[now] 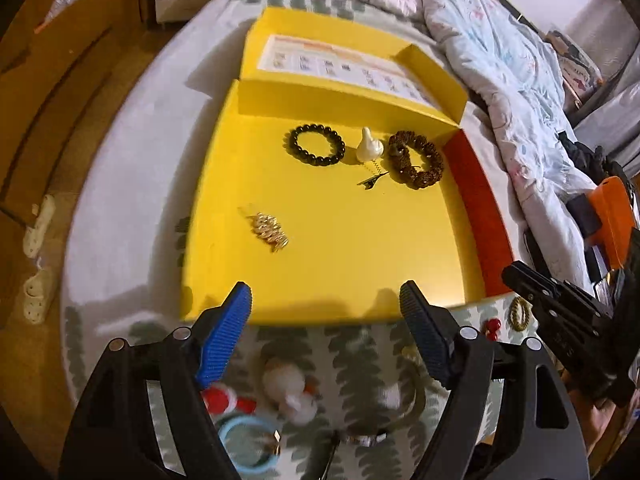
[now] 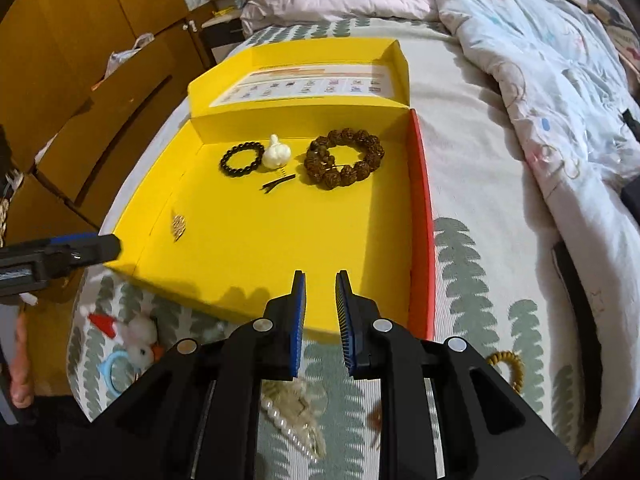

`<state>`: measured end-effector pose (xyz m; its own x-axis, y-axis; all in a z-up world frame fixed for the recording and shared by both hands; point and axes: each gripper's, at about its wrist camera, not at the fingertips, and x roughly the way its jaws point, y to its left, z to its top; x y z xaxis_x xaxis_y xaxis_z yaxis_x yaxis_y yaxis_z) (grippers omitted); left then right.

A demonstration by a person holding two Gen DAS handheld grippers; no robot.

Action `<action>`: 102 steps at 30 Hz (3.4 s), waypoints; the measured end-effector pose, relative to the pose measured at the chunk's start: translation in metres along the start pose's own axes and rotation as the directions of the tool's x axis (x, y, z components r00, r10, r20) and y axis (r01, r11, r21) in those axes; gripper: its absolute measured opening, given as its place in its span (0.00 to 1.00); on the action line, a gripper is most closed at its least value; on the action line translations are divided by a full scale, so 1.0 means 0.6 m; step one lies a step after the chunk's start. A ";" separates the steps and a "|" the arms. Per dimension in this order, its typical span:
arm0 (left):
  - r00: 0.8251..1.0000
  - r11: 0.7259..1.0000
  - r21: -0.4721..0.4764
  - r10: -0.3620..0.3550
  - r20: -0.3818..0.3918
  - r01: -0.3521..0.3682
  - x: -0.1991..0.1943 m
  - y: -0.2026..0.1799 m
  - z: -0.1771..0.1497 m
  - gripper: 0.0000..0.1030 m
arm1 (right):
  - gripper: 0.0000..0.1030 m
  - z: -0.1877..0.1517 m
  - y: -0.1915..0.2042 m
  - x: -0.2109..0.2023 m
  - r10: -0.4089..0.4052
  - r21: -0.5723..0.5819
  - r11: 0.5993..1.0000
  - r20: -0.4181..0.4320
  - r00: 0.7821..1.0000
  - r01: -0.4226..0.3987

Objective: Organize jewelry
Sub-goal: 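Move left tool to gold brooch while right tool approaches brown bead bracelet, then close left tool on gold brooch while right tool closes on brown bead bracelet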

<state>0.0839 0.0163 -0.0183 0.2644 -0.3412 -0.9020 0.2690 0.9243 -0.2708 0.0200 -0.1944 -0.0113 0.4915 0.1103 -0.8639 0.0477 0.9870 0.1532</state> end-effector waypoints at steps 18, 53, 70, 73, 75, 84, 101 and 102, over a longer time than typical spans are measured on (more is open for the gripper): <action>0.991 0.997 -0.071 0.006 -0.131 -0.015 0.100 0.042 0.052 0.74 | 0.56 0.118 -0.004 0.108 0.017 -0.007 1.000 -0.057 0.998 -0.017; 0.981 0.992 0.002 0.125 -0.149 -0.126 0.147 0.032 0.060 0.46 | 0.49 0.187 0.028 0.264 -0.121 -0.247 0.966 -0.151 0.981 0.081; 0.978 0.990 -0.010 0.137 -0.159 -0.141 0.157 0.025 0.063 0.49 | 0.51 0.189 0.015 0.284 -0.075 -0.207 0.977 -0.165 0.983 0.040; 0.980 0.992 -0.004 0.127 -0.153 -0.129 0.151 0.022 0.063 0.49 | 0.51 0.190 0.017 0.284 -0.076 -0.206 0.978 -0.166 0.983 0.040; 0.979 0.990 0.003 0.143 -0.147 -0.144 0.151 0.021 0.063 0.49 | 0.51 0.190 0.018 0.284 -0.075 -0.204 0.978 -0.165 0.983 0.041; 0.975 0.986 -0.024 0.162 -0.150 -0.167 0.165 0.032 0.063 0.38 | 0.47 0.191 0.009 0.283 -0.057 -0.172 0.985 -0.164 0.985 0.028; 0.987 0.991 -0.042 0.121 -0.107 -0.126 0.156 0.024 0.066 0.21 | 0.24 0.196 -0.007 0.268 0.051 -0.078 0.995 -0.193 0.980 -0.067; 0.987 0.991 -0.042 0.119 -0.106 -0.124 0.153 0.024 0.069 0.21 | 0.24 0.197 -0.009 0.266 0.058 -0.068 0.995 -0.196 0.979 -0.072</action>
<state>0.1507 -0.0086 -0.0911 0.1945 -0.2087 -0.9585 0.1949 0.9659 -0.1707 0.2010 -0.1960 -0.0932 0.3133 0.1877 -0.9309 -0.0471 0.9821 0.1821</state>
